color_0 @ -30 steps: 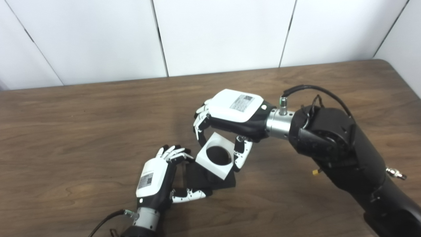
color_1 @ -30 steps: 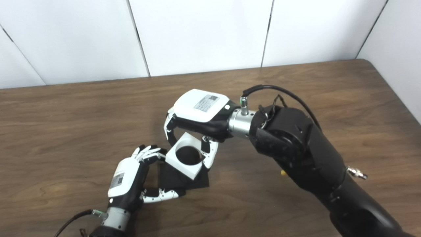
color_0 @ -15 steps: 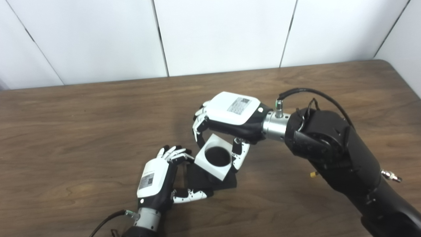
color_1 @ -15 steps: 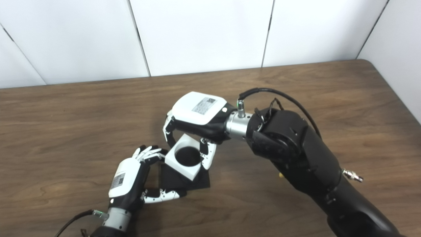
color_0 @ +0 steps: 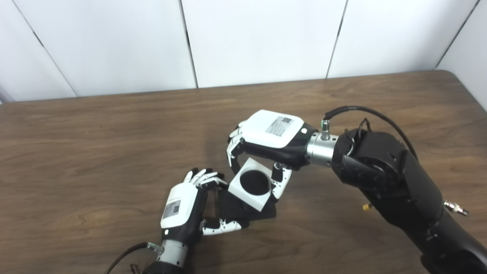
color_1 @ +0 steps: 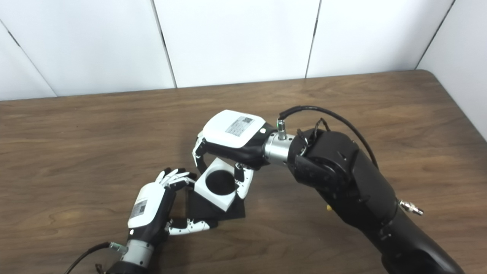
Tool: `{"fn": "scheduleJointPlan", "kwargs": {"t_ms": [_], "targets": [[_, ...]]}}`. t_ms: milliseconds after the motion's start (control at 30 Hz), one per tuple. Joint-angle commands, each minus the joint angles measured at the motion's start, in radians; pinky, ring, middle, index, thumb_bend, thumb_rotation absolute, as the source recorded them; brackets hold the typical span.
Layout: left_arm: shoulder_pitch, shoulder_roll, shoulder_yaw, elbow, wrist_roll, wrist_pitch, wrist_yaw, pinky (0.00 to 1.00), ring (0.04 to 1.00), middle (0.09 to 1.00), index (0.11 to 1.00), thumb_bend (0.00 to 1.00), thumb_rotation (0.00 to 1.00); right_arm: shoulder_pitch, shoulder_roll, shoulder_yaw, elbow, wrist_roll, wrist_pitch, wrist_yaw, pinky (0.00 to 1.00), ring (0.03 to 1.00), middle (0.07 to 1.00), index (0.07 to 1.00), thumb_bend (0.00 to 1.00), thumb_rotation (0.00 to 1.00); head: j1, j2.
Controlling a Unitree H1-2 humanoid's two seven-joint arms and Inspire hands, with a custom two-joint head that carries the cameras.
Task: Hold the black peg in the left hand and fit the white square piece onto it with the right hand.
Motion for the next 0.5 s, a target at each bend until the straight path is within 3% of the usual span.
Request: {"fn": "scheduleJointPlan", "kwargs": {"t_ms": [0,33,100,233,467], "targets": [[0.018,0.002,-0.012,0.005,0.002,0.014,-0.029,0.98,0.877,0.792,0.485,0.52,0.05,-0.031,-0.01,-0.001,-0.01,-0.016,-0.005,0.013,0.89,0.859,0.756,0.488,0.53,0.14,0.0,0.001],[0.019,0.002,-0.012,0.004,0.003,0.015,-0.029,0.98,0.877,0.792,0.485,0.52,0.05,-0.032,-0.01,0.001,-0.012,-0.021,0.004,0.026,0.88,0.859,0.762,0.549,0.73,0.16,0.003,0.003],[0.018,0.002,-0.014,0.004,0.005,0.016,-0.029,0.98,0.876,0.792,0.485,0.52,0.05,-0.039,-0.012,0.009,-0.021,-0.04,0.026,0.069,0.9,0.883,0.807,0.683,0.94,0.3,0.003,0.003],[0.018,0.001,-0.015,0.001,0.005,0.021,-0.032,0.98,0.877,0.792,0.485,0.52,0.05,-0.041,-0.008,-0.003,-0.035,-0.055,0.045,0.111,0.93,0.923,0.882,0.814,1.0,0.48,0.004,0.002],[0.015,0.004,-0.016,0.008,0.005,0.015,-0.026,0.98,0.876,0.79,0.485,0.52,0.05,-0.016,0.012,-0.049,-0.044,-0.058,0.046,0.062,0.98,0.995,0.988,0.92,1.0,0.52,0.002,-0.001]]}}
